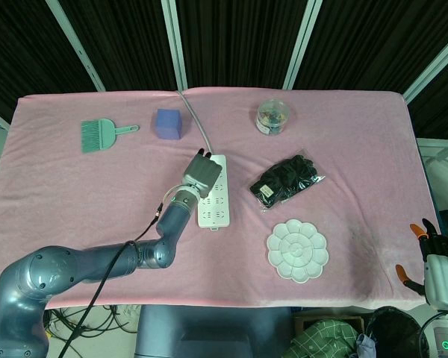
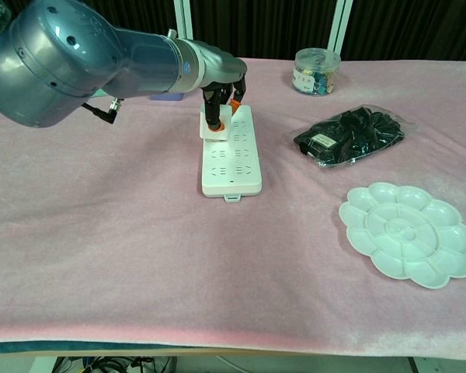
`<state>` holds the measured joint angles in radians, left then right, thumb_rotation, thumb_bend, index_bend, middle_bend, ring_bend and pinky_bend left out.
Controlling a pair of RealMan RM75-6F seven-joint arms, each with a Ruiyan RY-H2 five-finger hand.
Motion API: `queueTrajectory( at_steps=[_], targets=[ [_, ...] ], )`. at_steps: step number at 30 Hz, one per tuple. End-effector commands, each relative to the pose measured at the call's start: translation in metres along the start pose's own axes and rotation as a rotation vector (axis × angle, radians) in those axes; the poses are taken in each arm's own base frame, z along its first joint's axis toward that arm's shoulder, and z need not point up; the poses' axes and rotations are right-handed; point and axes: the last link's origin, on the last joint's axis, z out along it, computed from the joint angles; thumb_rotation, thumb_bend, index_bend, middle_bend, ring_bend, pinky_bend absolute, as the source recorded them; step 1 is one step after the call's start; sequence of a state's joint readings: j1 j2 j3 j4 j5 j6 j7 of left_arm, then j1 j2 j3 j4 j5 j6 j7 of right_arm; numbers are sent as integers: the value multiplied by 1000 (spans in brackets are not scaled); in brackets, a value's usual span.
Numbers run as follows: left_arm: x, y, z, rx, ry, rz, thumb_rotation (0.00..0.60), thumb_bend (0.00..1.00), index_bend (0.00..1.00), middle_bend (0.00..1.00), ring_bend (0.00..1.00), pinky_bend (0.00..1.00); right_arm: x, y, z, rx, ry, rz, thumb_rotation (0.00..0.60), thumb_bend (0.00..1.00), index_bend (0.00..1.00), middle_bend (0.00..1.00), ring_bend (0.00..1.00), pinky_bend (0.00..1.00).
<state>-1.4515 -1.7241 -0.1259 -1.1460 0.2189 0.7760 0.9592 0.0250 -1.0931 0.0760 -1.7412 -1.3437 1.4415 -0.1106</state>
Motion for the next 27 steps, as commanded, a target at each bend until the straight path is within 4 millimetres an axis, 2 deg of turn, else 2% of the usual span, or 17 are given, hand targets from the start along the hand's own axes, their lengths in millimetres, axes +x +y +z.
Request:
queueTrajectory(
  at_steps=[1,6,22,27],
  targets=[
    [-3,-1,1,1,-3,1,600,577,576,568,150,144,0,0,0,0,0,0,600,203,149,37,170,136],
    [-6,0,3,-8,1,-13,600,576,577,571,159,202,0,0,0,-1,0,0,600,203,149,37,170,136],
    [-18,9,9,-38,5,-18,600,577,590,584,168,204,0,0,0,1,-3,3,600,202,149,37,170,136],
    [-21,11,9,-46,3,-4,600,578,600,593,179,233,0,0,0,-2,-3,6,600,203,149,37,170,136]
  ],
)
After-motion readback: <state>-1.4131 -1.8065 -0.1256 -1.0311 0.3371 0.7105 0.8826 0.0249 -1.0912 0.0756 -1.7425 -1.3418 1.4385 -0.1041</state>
